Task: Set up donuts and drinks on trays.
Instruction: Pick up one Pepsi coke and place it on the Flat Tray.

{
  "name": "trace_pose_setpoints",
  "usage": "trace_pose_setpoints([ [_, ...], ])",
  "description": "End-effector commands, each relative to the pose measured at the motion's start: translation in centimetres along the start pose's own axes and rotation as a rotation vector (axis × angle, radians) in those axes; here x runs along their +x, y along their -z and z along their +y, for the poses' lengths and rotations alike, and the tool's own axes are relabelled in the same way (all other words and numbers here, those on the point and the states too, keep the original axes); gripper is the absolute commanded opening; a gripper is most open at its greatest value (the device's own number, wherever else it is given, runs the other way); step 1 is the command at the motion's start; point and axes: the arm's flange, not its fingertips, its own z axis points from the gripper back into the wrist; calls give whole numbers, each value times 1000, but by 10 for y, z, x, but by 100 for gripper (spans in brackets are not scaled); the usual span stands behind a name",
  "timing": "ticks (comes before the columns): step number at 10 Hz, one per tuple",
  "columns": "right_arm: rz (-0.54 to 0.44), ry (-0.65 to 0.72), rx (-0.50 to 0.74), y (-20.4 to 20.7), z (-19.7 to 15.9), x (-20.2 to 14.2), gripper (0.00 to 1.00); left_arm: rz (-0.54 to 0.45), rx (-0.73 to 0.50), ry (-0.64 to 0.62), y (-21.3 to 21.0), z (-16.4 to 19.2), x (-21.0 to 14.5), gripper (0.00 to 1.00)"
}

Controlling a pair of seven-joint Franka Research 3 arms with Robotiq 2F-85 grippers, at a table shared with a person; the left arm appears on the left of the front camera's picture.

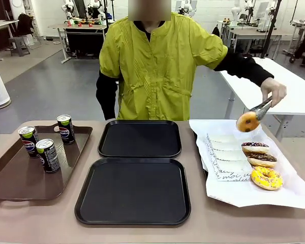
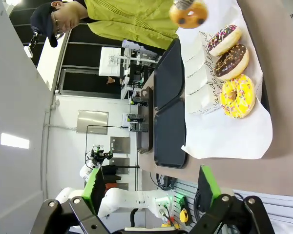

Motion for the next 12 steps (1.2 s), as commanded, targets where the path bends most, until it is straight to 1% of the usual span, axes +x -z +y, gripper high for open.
trace_pose_setpoints([
  [1, -1, -4, 10, 0, 0, 0, 100, 27, 90, 35, 14, -25, 8, 100],
  [2, -1, -4, 10, 0, 0, 0, 100, 56, 194, 51, 22, -46, 1, 100],
  [3, -1, -4, 10, 0, 0, 0, 100, 48, 310, 92, 38, -84, 6, 100],
  [4, -1, -4, 10, 0, 0, 0, 100, 71, 402, 131, 57, -119, 12, 100],
  [5, -1, -4, 10, 0, 0, 0, 100, 91, 512, 169, 80, -145, 7, 100],
  [6, -1, -4, 10, 0, 0, 0, 100, 129, 622, 195, 106, -161, -1, 100],
  [7, -1, -4, 10, 0, 0, 0, 100, 157, 727, 232, 138, -171, -19, 100],
  [8, -1, -4, 10, 0, 0, 0, 100, 158, 808, 260, 167, -173, -32, 100],
  [10, -1, -4, 10, 0, 0, 0, 100, 166, 949, 324, 234, -172, -36, 100],
  [12, -1, -4, 10, 0, 0, 0, 100, 125, 1063, 357, 276, -151, -30, 100],
])
